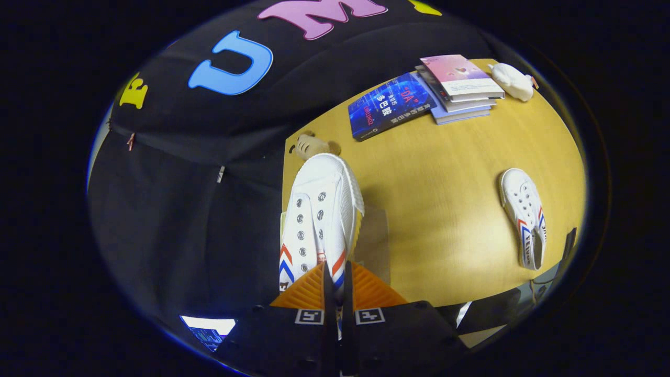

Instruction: Open the storage box then place both shoes into the box .Put the left shoe in first, then the right shoe, with the right side of both shoes facing outward in a uniform manner.

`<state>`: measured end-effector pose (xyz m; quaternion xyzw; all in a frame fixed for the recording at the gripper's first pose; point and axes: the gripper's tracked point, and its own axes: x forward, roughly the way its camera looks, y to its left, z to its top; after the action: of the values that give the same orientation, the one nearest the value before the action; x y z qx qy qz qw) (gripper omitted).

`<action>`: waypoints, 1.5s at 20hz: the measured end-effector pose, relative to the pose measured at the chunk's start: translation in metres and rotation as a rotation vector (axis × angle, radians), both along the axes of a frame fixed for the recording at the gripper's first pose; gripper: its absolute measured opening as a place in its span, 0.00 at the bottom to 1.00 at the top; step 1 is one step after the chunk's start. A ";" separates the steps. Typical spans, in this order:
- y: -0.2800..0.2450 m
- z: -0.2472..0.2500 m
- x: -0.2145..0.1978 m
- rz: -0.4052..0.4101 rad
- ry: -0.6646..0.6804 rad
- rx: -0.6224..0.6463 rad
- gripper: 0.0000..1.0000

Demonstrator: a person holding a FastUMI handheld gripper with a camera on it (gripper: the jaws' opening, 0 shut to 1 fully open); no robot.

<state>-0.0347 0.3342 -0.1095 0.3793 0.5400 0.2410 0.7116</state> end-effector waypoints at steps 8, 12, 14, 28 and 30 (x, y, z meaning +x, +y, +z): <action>0.101 -0.026 -0.036 0.093 0.085 -0.039 0.07; 0.126 -0.034 -0.039 0.093 0.094 -0.057 0.07; 0.135 -0.039 -0.037 0.089 0.082 -0.076 0.07; 0.163 -0.060 -0.027 0.085 0.065 -0.083 0.07; 0.162 -0.062 -0.026 0.082 0.070 -0.071 0.07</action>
<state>-0.0610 0.4966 -0.1716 0.3398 0.5877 0.2373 0.6949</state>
